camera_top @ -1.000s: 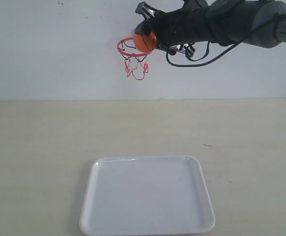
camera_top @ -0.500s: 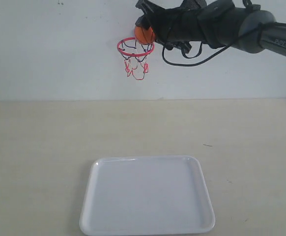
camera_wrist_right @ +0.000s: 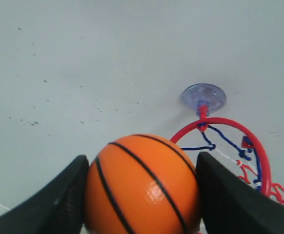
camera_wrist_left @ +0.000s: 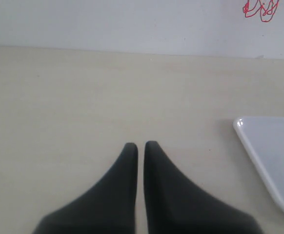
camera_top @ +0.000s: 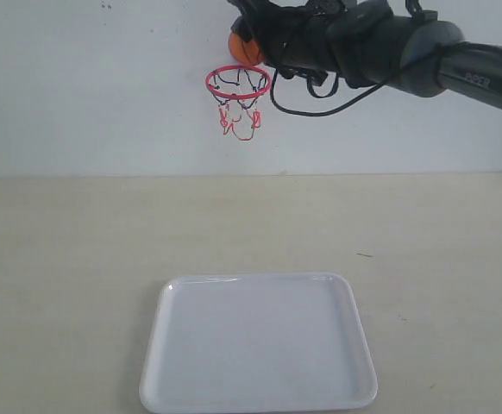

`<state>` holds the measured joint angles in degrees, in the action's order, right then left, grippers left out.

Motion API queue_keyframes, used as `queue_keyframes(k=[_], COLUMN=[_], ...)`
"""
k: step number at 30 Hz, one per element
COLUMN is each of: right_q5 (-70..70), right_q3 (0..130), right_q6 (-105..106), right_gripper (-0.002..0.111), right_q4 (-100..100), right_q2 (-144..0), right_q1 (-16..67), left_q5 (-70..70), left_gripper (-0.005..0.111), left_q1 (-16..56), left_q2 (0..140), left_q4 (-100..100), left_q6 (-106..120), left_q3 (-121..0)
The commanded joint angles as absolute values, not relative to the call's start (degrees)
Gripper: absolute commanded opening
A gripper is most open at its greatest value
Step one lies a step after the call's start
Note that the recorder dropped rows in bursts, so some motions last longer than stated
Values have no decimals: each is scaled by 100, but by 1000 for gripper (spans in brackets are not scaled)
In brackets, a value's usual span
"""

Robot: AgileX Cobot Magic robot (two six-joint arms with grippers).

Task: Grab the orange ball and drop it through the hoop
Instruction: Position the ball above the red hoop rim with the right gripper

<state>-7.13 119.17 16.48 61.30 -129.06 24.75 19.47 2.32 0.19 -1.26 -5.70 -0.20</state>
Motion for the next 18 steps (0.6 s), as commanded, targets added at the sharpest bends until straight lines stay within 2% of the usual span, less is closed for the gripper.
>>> queue_keyframes(k=[1, 18], right_q5=[-505, -436], right_q3=[12082, 12493], right_q6=[1760, 1685], right_gripper=[0, 0], right_q4=[6128, 6172], right_q2=[-13014, -13262], right_q1=[2571, 2584], left_q5=[1921, 1921], left_gripper=[4, 4], left_q1=[269, 269], left_q2=[0, 0], left_q4=[-133, -133], left_q6=[-555, -555], left_q3=[0, 0])
